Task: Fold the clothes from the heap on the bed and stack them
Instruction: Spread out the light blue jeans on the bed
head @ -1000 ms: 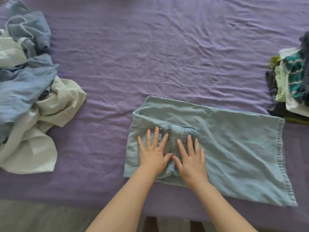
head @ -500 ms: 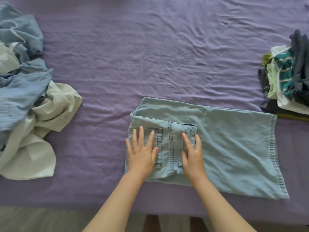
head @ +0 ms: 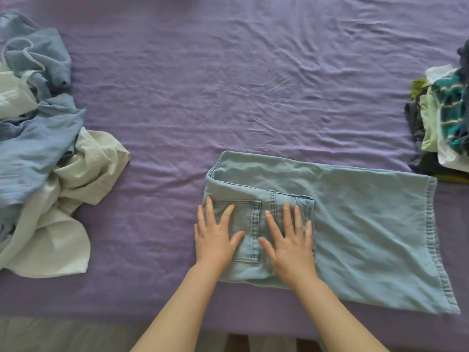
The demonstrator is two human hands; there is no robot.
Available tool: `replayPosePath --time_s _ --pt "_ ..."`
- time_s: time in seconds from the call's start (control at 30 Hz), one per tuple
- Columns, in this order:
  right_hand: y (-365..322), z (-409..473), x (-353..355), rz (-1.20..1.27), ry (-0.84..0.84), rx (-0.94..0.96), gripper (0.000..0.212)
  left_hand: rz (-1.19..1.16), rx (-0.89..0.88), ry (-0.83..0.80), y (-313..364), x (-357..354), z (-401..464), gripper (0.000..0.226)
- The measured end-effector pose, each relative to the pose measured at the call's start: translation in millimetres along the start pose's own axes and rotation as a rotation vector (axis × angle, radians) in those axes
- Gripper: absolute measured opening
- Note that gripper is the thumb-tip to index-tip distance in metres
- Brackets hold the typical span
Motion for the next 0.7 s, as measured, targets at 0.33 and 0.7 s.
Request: replayPosePath --time_s 0.33,0.7 --pt "-22.7 -0.6 33.0 0.301 -0.183 -0.029 0.073 -1.262 0.106 -0.171 -7.8 46.1 -4.4 0.041" --pt "-6.7 -61.6 153.1 0.797 0.175 0.053 0.086 -1.237 -0.361 -0.539 146.0 84.4 -81.7 0.053"
Point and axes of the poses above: each hand's wrist, its own z-axis towards the middle knuckle, its own x-axis out of the back of the hand, y = z × x, the point moved 3 cm from there along z, towards the middle knuckle, and after that the axes turned 6 degrees about -y, right-handed, at the moved point
